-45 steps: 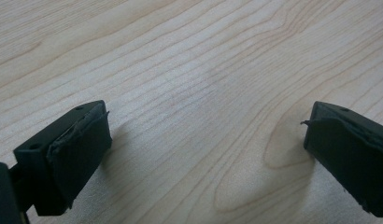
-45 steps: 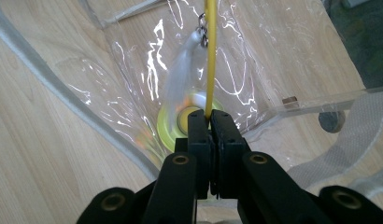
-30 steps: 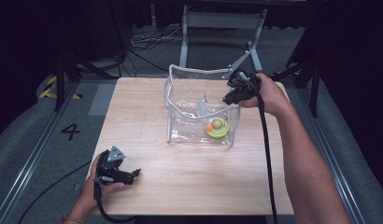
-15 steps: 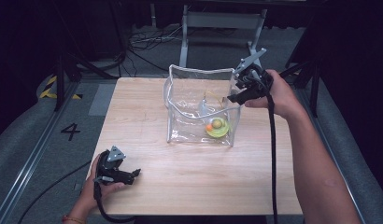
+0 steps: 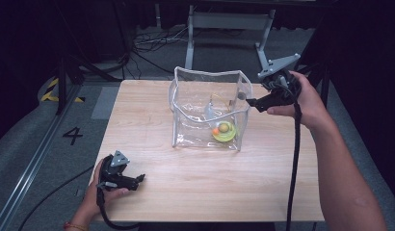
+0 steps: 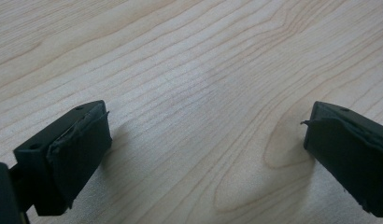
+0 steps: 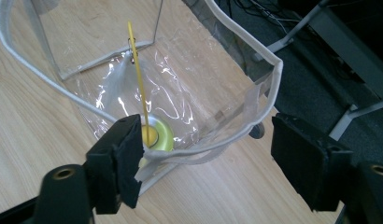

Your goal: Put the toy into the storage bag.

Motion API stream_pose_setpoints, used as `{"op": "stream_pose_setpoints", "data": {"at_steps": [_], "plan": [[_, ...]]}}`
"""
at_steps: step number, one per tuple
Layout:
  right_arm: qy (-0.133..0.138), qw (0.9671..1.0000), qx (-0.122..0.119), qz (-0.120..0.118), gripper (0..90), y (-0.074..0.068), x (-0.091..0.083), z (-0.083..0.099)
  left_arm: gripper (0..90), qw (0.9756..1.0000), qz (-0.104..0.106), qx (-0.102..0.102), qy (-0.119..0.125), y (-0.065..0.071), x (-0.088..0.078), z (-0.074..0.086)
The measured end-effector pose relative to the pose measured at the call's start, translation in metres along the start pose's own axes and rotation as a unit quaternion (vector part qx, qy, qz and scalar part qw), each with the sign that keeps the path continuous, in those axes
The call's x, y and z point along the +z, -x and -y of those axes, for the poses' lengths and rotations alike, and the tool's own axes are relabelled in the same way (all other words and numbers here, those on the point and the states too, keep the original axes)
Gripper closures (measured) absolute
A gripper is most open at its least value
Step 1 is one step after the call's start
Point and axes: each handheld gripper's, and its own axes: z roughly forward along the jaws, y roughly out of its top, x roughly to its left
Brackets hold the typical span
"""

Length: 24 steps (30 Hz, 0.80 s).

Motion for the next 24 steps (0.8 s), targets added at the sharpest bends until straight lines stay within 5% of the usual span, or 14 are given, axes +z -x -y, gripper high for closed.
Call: {"op": "stream_pose_setpoints", "data": {"at_steps": [10, 24], "plan": [[0.010, 0.9995, -0.010, 0.027, 25.0, 0.000, -0.016, 0.022, 1.0, 1.0000, 0.000, 0.000, 0.000, 0.000, 0.000, 0.000], [0.009, 0.9983, -0.006, 0.057, 24.9, -0.008, -0.023, 0.079, 1.0, 1.0000, 0.000, 0.000, 0.000, 0.000, 0.000, 0.000]]}}
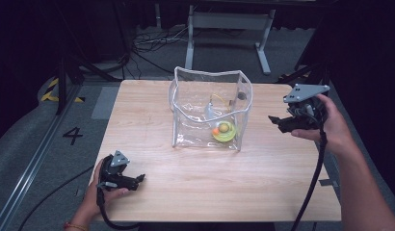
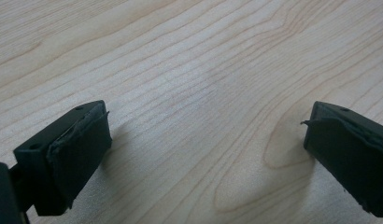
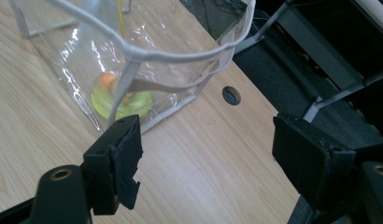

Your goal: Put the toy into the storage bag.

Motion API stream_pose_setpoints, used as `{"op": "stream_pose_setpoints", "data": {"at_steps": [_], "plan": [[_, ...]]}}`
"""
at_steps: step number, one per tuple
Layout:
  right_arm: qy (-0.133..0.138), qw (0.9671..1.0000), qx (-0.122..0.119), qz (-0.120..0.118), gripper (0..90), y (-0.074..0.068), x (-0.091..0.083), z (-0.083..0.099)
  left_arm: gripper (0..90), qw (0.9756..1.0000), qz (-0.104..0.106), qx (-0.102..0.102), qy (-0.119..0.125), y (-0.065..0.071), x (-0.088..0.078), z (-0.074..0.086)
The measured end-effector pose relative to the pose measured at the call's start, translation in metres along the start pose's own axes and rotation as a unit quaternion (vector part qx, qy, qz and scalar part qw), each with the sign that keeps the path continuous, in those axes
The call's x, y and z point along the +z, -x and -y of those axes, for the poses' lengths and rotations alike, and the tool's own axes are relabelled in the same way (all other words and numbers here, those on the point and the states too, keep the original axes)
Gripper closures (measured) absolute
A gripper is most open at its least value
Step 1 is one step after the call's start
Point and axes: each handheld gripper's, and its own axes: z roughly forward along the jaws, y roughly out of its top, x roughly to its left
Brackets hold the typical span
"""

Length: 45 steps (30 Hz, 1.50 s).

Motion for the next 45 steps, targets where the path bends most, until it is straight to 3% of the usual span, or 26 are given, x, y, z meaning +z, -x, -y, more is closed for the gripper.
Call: {"op": "stream_pose_setpoints", "data": {"at_steps": [10, 27, 29, 36, 45], "plan": [[-0.040, 0.9991, -0.011, -0.002, 26.0, -0.012, 0.013, 0.039, 1.0, 1.0000, 0.000, 0.000, 0.000, 0.000, 0.000, 0.000], [-0.077, 0.9967, 0.007, -0.023, 24.9, -0.028, 0.043, 0.093, 1.0, 1.0000, 0.000, 0.000, 0.000, 0.000, 0.000, 0.000], [-0.077, 0.9961, 0.019, -0.039, 21.7, -0.030, 0.045, 0.102, 1.0, 1.0000, 0.000, 0.000, 0.000, 0.000, 0.000, 0.000], [-0.086, 0.9953, 0.022, -0.038, 20.2, -0.036, 0.053, 0.117, 1.0, 1.0000, 0.000, 0.000, 0.000, 0.000, 0.000, 0.000], [-0.061, 0.9964, 0.043, -0.040, 19.6, -0.046, 0.062, 0.148, 1.0, 1.0000, 0.000, 0.000, 0.000, 0.000, 0.000, 0.000]]}}
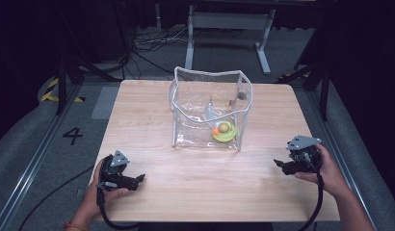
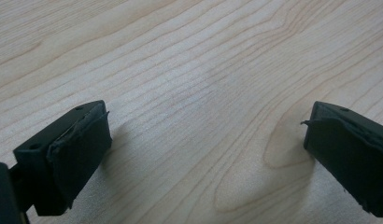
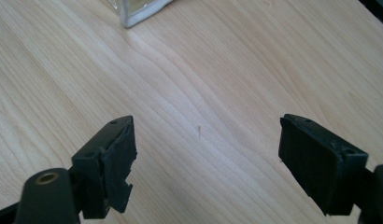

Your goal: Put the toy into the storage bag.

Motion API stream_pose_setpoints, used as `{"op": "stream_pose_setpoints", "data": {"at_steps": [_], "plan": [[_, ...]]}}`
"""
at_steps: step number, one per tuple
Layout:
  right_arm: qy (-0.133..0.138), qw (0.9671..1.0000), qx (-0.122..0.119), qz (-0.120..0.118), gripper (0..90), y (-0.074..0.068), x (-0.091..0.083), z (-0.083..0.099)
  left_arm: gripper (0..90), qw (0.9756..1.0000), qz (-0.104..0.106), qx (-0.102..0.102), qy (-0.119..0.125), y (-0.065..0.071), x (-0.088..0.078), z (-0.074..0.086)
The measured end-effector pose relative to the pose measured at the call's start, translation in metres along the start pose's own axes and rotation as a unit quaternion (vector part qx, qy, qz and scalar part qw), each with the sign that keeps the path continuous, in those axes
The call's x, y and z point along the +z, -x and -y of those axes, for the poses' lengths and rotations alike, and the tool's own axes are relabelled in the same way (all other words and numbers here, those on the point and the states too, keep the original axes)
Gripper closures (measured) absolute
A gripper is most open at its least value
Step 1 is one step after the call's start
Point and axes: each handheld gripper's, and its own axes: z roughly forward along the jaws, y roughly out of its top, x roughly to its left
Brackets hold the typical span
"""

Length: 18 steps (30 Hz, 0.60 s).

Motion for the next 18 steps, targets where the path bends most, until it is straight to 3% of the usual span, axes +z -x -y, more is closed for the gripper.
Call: {"op": "stream_pose_setpoints", "data": {"at_steps": [18], "plan": [[0.038, 0.9979, 0.052, -0.009, 19.3, -0.011, 0.013, 0.067, 0.8, 1.0000, -0.001, -0.006, 0.000, 0.001, 0.000, 0.000]]}}
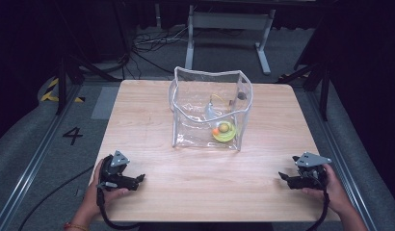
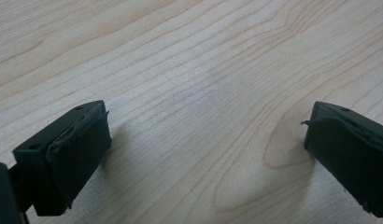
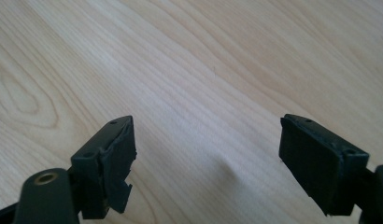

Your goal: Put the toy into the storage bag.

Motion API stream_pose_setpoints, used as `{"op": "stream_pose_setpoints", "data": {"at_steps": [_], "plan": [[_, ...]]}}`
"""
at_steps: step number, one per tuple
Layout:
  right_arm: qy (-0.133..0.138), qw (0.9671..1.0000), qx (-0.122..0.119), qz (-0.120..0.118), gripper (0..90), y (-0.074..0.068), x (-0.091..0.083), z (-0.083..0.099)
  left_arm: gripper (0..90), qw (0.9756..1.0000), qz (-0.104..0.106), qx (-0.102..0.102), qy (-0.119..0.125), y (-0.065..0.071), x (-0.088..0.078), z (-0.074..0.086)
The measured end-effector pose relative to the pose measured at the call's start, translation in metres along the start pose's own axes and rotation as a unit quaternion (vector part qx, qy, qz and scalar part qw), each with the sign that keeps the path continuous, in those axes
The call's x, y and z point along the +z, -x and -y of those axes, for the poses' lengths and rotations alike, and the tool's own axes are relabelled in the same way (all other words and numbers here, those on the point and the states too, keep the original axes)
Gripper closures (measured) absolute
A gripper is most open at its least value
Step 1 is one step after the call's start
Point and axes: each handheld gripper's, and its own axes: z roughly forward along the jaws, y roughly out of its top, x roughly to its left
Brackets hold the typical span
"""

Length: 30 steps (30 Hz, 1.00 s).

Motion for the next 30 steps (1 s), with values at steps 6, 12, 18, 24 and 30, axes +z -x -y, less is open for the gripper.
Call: {"op": "stream_pose_setpoints", "data": {"at_steps": [6, 12, 18, 24, 30], "plan": [[0.010, 0.9996, 0.027, 0.007, 19.7, -0.001, 0.001, 0.017, 0.8, 1.0000, 0.000, 0.000, 0.000, 0.000, 0.000, 0.000], [0.041, 0.9955, 0.085, -0.006, 16.6, 0.006, 0.001, 0.033, 0.8, 1.0000, 0.000, 0.000, 0.000, 0.000, 0.000, 0.000], [0.028, 0.9915, 0.124, -0.027, 14.3, 0.014, 0.003, 0.035, 0.8, 1.0000, -0.001, -0.001, -0.001, 0.000, 0.000, 0.000], [0.023, 0.9904, 0.136, -0.015, 10.8, 0.012, 0.003, 0.035, 0.7, 0.9999, -0.009, -0.010, 0.002, 0.002, -0.001, 0.001], [0.020, 0.9898, 0.140, -0.012, 9.8, 0.012, 0.003, 0.035, 0.4, 0.9999, -0.010, -0.011, 0.000, 0.002, -0.001, 0.001]]}}
